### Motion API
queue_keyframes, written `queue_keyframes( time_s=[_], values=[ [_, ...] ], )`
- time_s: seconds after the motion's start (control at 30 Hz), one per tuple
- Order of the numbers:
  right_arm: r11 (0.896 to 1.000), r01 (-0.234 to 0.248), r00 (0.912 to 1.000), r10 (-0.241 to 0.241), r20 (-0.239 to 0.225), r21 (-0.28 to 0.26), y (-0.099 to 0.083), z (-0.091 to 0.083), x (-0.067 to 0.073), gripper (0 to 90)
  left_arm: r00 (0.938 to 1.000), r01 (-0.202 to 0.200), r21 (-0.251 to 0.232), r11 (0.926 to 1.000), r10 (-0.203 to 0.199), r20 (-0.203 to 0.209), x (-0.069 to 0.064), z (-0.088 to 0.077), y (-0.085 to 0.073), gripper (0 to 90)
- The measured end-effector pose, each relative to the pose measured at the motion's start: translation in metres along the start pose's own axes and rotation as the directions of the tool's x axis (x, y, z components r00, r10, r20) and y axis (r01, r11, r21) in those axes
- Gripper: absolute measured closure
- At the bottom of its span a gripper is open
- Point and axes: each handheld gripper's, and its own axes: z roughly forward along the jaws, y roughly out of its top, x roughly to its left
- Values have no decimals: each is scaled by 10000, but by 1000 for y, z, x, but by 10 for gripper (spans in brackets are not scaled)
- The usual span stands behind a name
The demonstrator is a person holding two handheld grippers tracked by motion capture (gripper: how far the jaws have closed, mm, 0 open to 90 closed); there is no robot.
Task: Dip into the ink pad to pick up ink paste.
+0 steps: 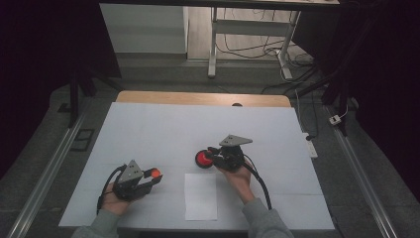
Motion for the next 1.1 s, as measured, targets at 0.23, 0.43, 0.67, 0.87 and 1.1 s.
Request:
queue_keyframes(
  time_s=[0.23,0.43,0.67,0.87,1.1],
  values=[
    [9996,150,9998,-154,154,259,1,7,0,729,10000,13,7,10000,-13,24,0,0,0,645],
    [9985,224,9993,-239,287,508,-2,17,-2,729,10000,2,13,10000,-2,16,0,0,0,645],
    [9965,279,9984,-316,465,784,-4,23,-3,729,10000,19,-12,10000,-19,16,0,0,0,645],
    [9956,392,9978,-435,499,850,-6,26,-2,728,10000,19,-5,10000,-19,24,1,0,0,645],
    [9950,446,9975,-492,500,891,-6,26,-2,728,10000,2,1,10000,-2,50,0,0,0,645]
  ],
)
